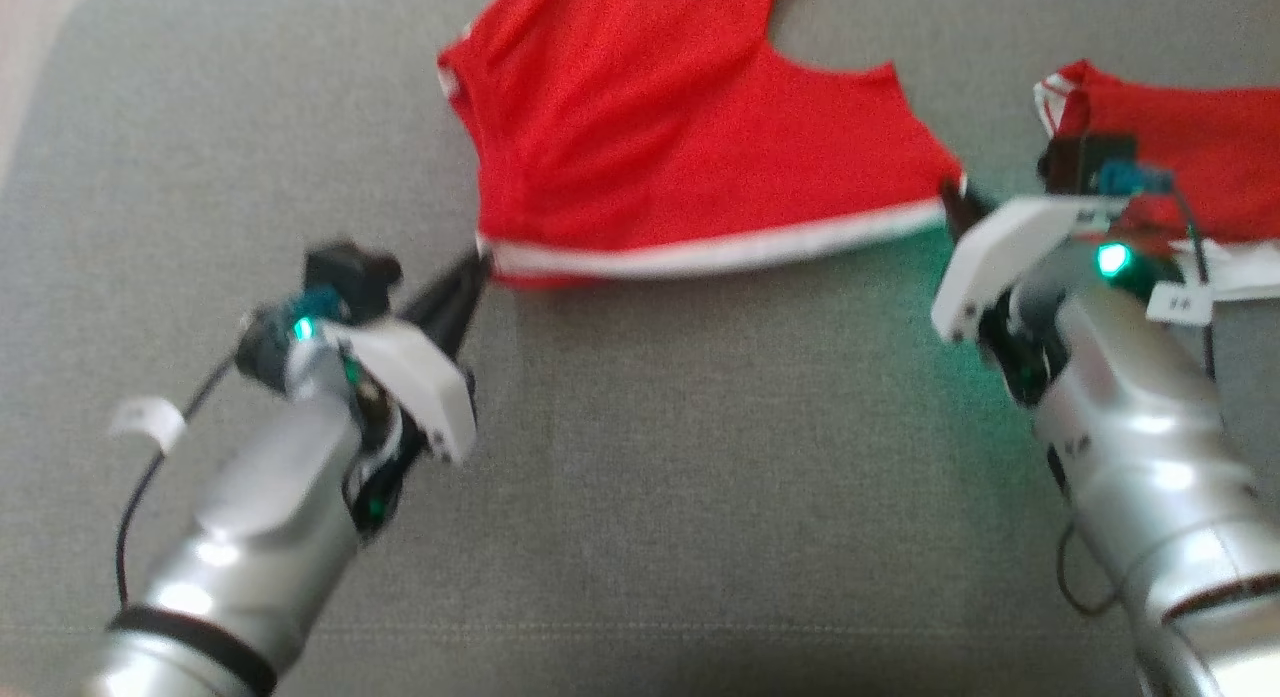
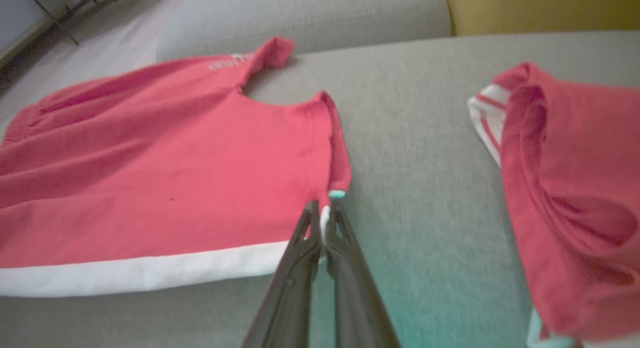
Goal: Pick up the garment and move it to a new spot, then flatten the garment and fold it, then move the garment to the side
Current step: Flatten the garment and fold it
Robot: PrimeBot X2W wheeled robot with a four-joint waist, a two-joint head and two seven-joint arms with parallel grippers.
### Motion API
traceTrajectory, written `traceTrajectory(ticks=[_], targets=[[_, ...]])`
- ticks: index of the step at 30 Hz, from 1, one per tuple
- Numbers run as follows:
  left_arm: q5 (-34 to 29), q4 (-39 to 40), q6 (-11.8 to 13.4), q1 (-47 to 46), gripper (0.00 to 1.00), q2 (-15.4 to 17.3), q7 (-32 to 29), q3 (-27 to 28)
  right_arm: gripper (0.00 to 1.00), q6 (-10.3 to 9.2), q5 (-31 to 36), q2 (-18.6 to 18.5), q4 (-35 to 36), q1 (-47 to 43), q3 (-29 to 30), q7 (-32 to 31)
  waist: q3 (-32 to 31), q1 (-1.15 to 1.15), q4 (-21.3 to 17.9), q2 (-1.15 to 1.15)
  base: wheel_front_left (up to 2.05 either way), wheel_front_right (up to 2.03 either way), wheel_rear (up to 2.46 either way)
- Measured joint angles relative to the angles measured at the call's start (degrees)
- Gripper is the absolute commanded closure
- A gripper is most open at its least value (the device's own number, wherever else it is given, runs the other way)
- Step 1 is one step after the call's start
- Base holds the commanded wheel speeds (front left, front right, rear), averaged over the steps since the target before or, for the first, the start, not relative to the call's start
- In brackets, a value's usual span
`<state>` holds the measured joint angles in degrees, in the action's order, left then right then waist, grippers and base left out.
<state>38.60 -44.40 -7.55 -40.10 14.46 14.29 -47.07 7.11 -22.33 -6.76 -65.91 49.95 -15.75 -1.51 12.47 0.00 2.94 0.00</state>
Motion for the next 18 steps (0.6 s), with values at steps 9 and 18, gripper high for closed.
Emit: traceTrajectory(ticks=[9, 18], targets=[[2.8, 0.3, 0.0, 5.4, 1.0, 1.5, -0.2, -7.1, 1.0, 0.0, -6.7, -4.9, 4.6, -8.2, -8.6, -8.4, -5.2, 0.0, 0.7, 0.0, 0.0, 0.0, 0.0], [4.2, 2.7, 0.0, 11.9, 1.0, 2.3, -1.7, -13.6, 1.0, 0.0, -19.1, -14.7, 16.5, -18.7, -17.7, -22.6, -11.1, 0.0, 1.1, 0.0, 0.0, 0.0, 0.0]])
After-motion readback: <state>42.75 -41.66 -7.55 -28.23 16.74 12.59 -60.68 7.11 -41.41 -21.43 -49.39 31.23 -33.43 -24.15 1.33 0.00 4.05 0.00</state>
